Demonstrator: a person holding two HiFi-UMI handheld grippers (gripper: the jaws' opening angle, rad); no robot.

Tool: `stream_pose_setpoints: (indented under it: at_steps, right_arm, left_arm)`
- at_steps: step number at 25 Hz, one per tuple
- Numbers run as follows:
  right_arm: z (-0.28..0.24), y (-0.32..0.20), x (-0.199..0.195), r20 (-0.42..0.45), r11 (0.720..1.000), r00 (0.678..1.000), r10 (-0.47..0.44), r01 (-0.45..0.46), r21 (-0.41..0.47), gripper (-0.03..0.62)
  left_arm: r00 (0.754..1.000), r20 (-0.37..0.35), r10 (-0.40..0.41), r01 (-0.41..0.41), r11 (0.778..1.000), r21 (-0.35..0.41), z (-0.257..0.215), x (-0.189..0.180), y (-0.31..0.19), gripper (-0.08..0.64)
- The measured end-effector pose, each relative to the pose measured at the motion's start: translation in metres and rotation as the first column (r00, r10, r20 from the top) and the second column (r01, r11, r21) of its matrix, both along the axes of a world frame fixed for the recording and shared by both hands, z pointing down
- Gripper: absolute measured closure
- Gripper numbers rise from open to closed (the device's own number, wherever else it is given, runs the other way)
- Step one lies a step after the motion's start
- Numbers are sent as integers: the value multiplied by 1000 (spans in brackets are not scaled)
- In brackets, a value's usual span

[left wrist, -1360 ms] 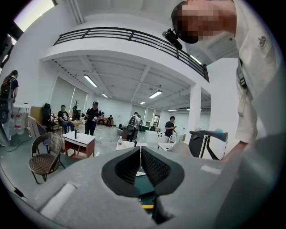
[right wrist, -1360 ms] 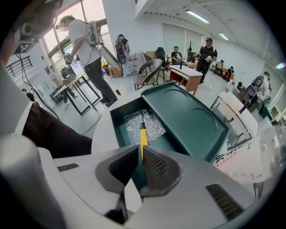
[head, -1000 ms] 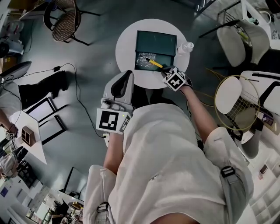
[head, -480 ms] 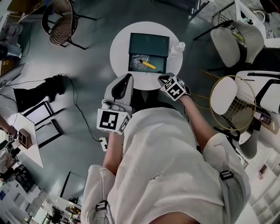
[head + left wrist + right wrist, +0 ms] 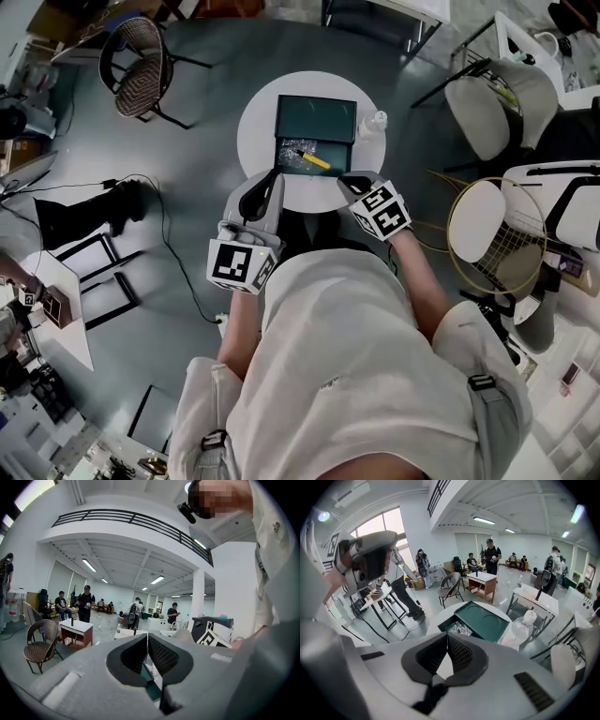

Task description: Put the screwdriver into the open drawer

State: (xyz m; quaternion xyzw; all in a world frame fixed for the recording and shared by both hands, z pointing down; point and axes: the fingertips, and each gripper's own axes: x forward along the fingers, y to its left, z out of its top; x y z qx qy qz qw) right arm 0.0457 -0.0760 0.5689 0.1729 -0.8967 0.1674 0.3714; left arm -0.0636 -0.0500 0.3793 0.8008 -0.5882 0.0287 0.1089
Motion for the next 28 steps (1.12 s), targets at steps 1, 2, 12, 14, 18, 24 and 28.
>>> stream_pose_setpoints:
  at_steps: [1,2,12,14,18,24,28]
  right_arm:
    - [-10,-2,0,18,1000,1000,9,-9,10,581]
    - [-21,-4,-1,38,1000,999,19,-19,20,581]
    - [-137,-28,8,248,981,965,82,-123,153,581]
    - [-159,-31,8,278,975,957,82,-134,176,581]
    - [-202,-36,10,350,962,934,67,-154,225,581]
    - [-266,-33,15,502,923,864,30,-217,318,583]
    - [-293,-26,19,615,902,788,-31,-243,356,584]
  left_arm:
    - [1000,1,1,-1,1000,1,-1,0,0,543]
    - [1000,0,3,-3,1000,2,-2,1,0,543]
    - [1000,-6,11,-11,1000,13,-14,9,-3,543]
    - [1000,2,15,-15,1000,20,-17,8,-4,543]
    - [1000,5,4,-4,999,38,-28,6,-5,545]
    - [1000,6,5,-5,997,71,-50,8,2,545]
    - [1000,12,-12,11,996,90,-59,2,2,543]
